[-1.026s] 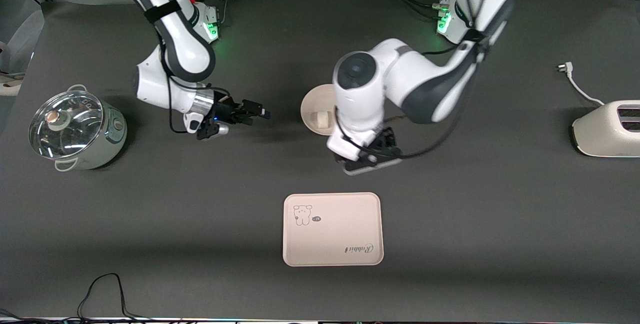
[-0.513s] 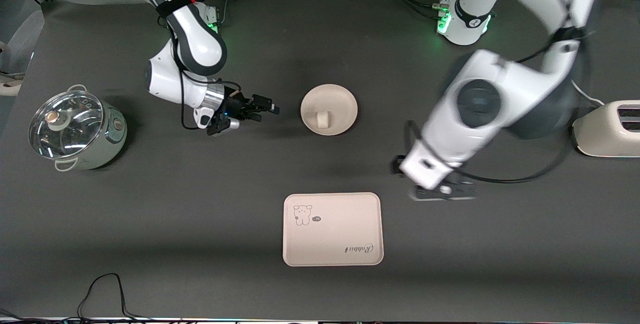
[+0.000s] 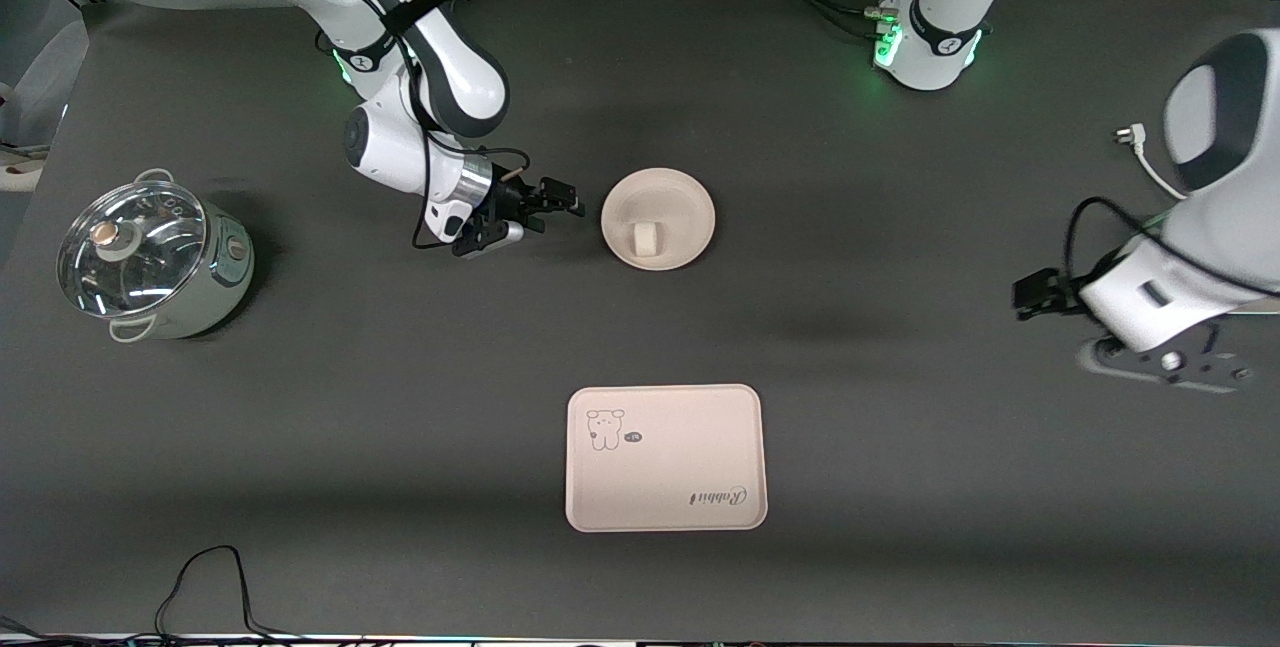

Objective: Place bun in plate and plate on tray
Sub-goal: 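Lower the right gripper to the plate rim while the left gripper withdraws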

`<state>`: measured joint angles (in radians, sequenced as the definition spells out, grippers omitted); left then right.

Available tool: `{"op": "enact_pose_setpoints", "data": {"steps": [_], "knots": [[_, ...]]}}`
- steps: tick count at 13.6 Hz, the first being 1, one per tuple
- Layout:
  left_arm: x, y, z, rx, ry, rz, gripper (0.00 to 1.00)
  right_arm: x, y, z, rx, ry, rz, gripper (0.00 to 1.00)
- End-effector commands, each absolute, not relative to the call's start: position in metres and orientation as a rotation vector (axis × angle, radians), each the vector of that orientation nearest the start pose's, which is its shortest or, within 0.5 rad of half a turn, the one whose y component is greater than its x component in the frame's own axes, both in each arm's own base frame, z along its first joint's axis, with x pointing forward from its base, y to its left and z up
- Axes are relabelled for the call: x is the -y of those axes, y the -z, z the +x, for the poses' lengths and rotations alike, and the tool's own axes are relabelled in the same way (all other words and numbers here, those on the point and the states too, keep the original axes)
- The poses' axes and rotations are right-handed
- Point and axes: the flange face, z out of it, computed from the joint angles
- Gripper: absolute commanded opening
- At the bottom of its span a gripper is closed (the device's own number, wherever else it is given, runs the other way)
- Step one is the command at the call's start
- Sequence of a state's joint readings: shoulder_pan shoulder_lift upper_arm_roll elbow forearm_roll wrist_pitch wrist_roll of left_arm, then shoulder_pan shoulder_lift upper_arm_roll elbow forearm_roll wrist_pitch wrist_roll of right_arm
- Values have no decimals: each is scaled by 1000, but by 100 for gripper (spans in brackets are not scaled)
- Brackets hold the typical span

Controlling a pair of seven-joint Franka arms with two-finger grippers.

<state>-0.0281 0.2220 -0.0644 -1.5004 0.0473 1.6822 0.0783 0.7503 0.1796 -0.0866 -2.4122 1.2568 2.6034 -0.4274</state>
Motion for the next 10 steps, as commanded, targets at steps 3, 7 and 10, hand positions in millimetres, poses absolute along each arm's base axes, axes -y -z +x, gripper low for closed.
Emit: {"op": "enact_pose_setpoints", "data": {"steps": [3, 7, 10], "knots": [[26, -560, 565, -232, -37, -3101, 100, -327, -197, 368, -75, -12, -2601, 100], [25, -561, 563, -224, -49, -3104, 100, -364, -169, 342, -123, 42, -2650, 99], [25, -558, 565, -205, -58, -3105, 100, -366, -161, 337, -110, 39, -2668, 94]]}}
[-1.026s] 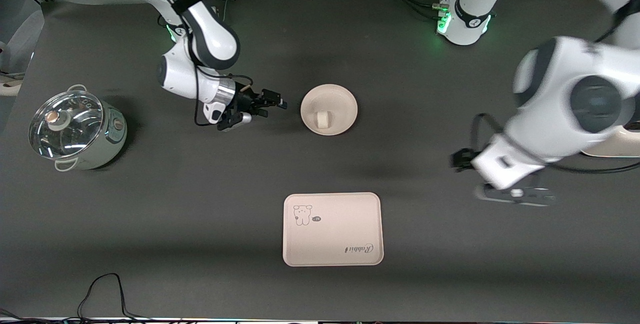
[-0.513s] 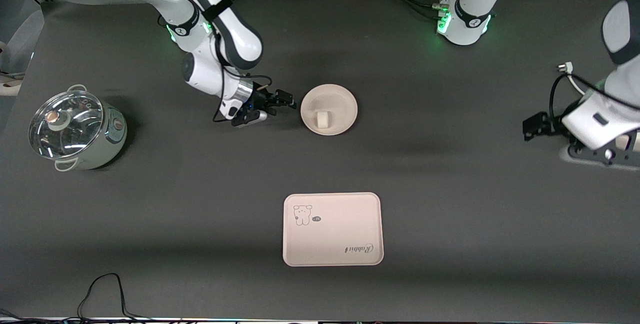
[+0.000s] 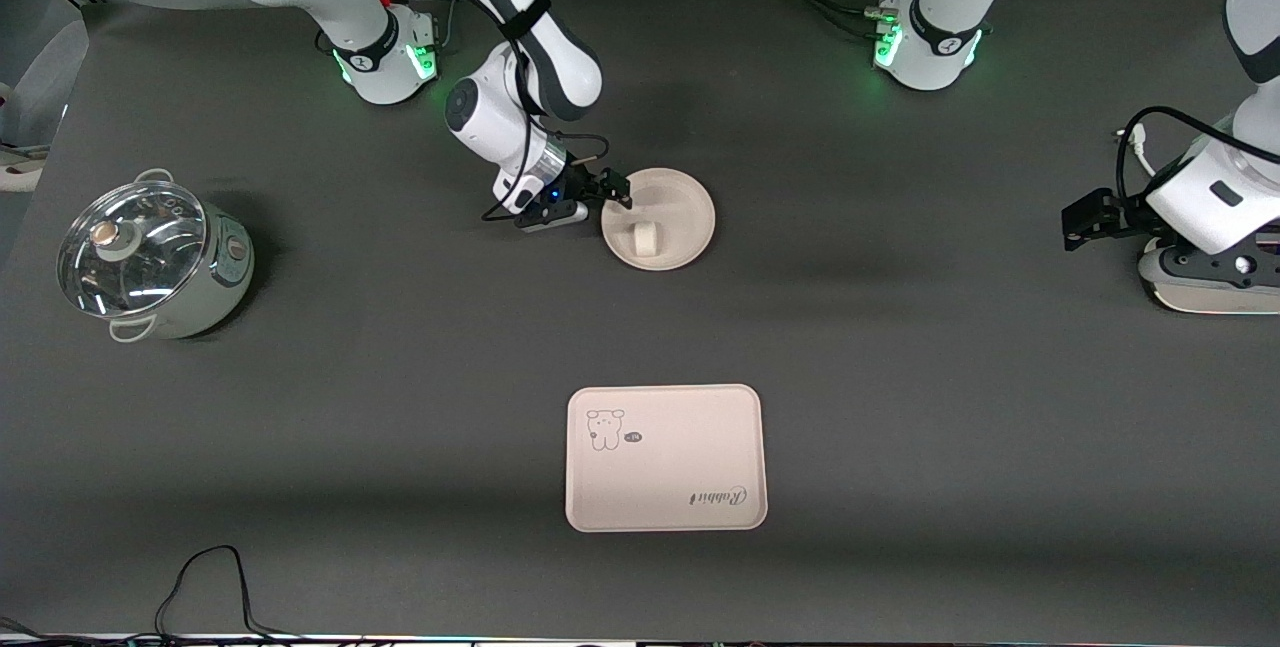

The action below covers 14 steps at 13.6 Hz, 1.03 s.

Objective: Place bun in plate and plate on tray
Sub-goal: 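Close the right gripper on the plate rim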

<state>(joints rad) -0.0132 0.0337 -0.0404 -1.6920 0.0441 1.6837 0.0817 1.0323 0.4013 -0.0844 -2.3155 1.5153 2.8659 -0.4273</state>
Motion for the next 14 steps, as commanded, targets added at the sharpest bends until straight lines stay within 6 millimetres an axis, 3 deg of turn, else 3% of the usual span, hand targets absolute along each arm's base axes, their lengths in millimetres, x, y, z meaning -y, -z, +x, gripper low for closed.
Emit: {"op": "enact_pose_setpoints", "data": {"steps": [1, 4, 6, 9, 11, 14], "knots": [[26, -560, 565, -188, -67, -3106, 100, -369, -159, 335, -104, 48, -2676, 90], [25, -567, 570, -106, -61, -3110, 100, -371, -157, 338, -126, 54, -2673, 68], [8, -566, 574, -22, -67, -3141, 100, -371, -157, 337, -124, 53, -2674, 59], [10, -570, 575, 10, -52, -3201, 100, -371, -156, 338, -121, 57, -2676, 35], [15, -571, 574, -1, -46, -3207, 100, -371, -157, 338, -121, 58, -2677, 3], [15, -559, 575, -13, -109, -3197, 100, -371, -156, 338, -123, 57, -2676, 0]]}}
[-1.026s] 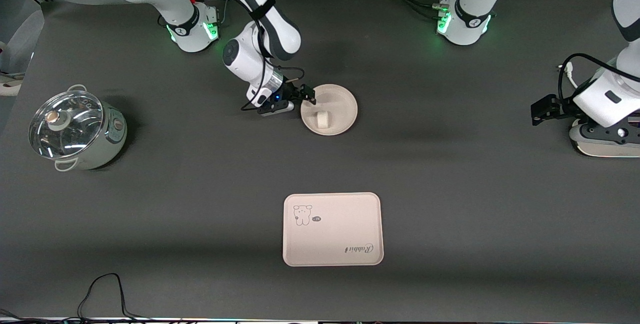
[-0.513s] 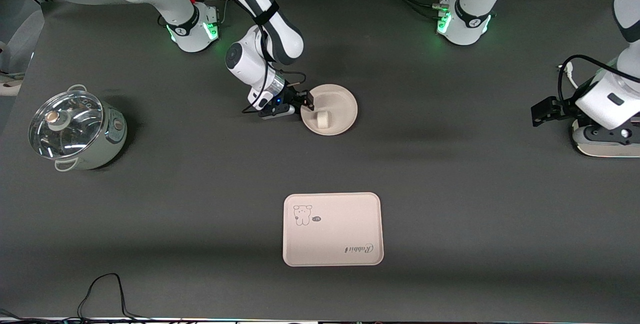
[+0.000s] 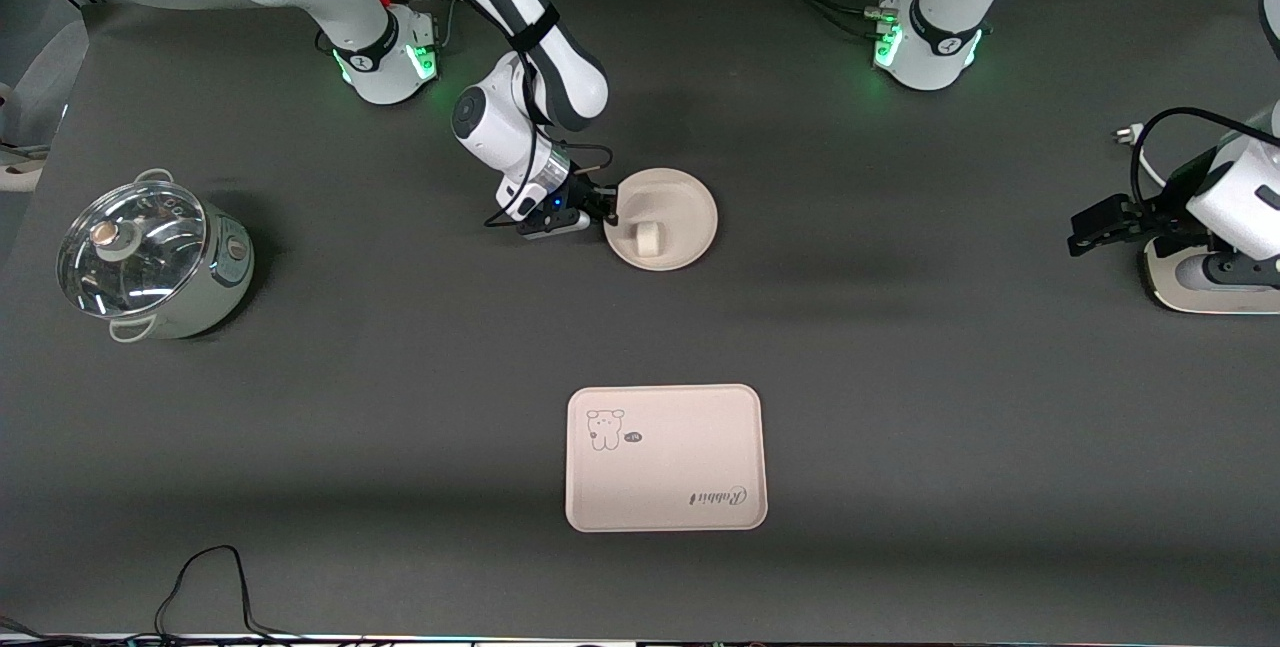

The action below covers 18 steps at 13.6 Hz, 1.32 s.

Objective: Place bun in plate and plate on tray
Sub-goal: 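Close the right gripper on the plate rim, then lift the plate with the right gripper and carry it over the tray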

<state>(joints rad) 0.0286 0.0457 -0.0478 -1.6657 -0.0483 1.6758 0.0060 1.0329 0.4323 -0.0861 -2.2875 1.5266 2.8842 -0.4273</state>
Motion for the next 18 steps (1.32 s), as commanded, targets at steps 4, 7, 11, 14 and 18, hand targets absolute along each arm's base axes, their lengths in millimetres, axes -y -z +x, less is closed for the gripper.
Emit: {"op": "enact_pose_setpoints", "data": {"steps": [4, 7, 11, 14, 18], "knots": [[23, -559, 579, -24, -83, -3196, 100, -370, -159, 341, -138, 61, -2670, 0], [24, -566, 584, -28, -9, -3195, 100, -367, -168, 349, -152, 58, -2644, 0], [24, -568, 588, -30, 42, -3194, 100, -355, -186, 385, -149, -20, -2553, 0], [23, -566, 587, -30, 28, -3194, 100, -353, -211, 427, -130, -61, -2534, 0], [24, -567, 587, -32, 35, -3194, 100, -363, -289, 504, -102, -131, -2598, 0]]}}
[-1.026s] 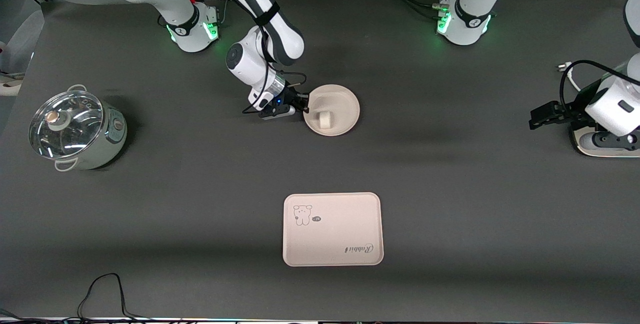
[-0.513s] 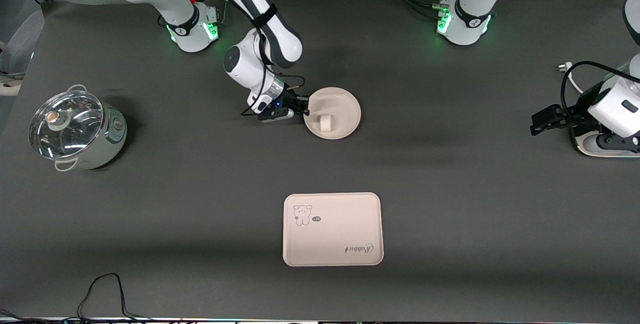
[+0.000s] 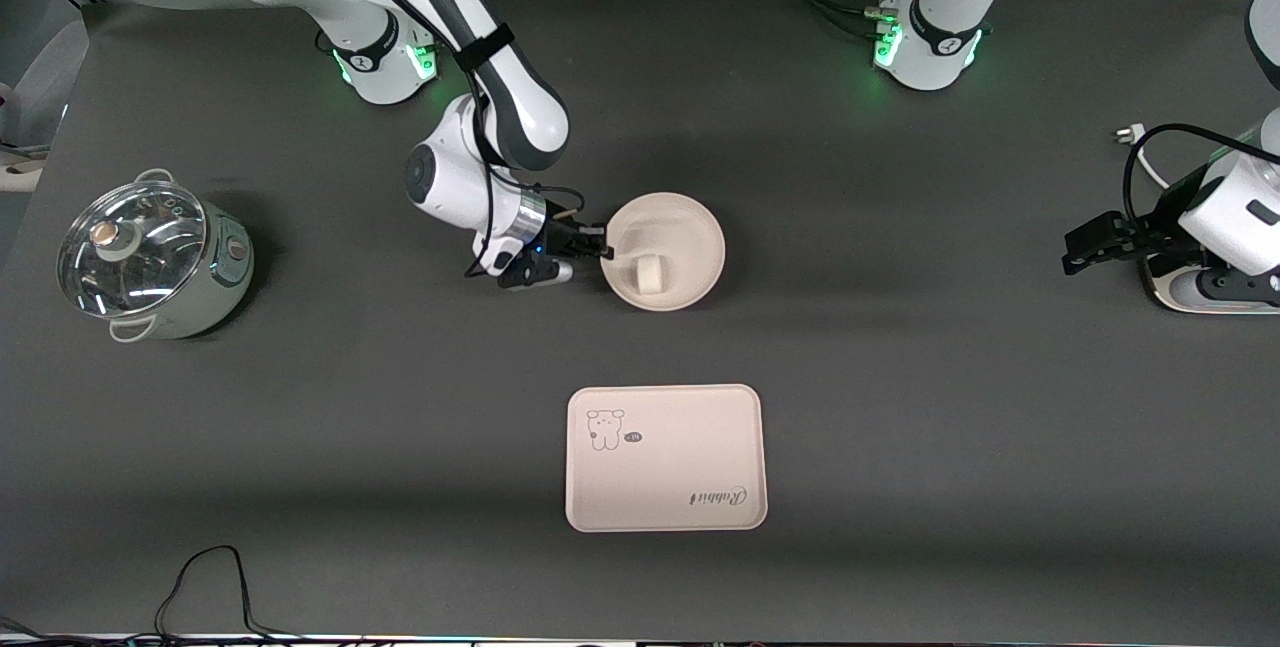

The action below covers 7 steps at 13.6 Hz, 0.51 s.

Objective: Place bun in plate and plate on tray
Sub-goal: 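Lift the plate with the right gripper and carry it over the tray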

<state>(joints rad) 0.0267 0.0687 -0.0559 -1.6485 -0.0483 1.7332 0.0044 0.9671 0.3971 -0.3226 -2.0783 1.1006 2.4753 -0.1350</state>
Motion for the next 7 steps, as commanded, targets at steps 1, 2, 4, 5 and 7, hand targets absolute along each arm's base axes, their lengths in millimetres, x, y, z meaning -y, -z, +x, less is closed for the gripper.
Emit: {"op": "enact_pose_setpoints", "data": {"steps": [1, 2, 4, 5, 7], "knots": [[24, -568, 588, -32, 42, -3196, 100, -358, -308, 525, -102, -133, -2595, 0], [24, -569, 588, -32, 45, -3196, 100, -354, -317, 542, -100, -140, -2589, 0], [25, -570, 587, -34, 50, -3196, 100, -342, -325, 583, -114, -106, -2581, 0], [25, -570, 587, -34, 50, -3196, 100, -346, -324, 601, -106, -86, -2581, 0], [24, -569, 587, -32, 47, -3196, 100, -344, -312, 638, -108, -39, -2595, 0]]}}
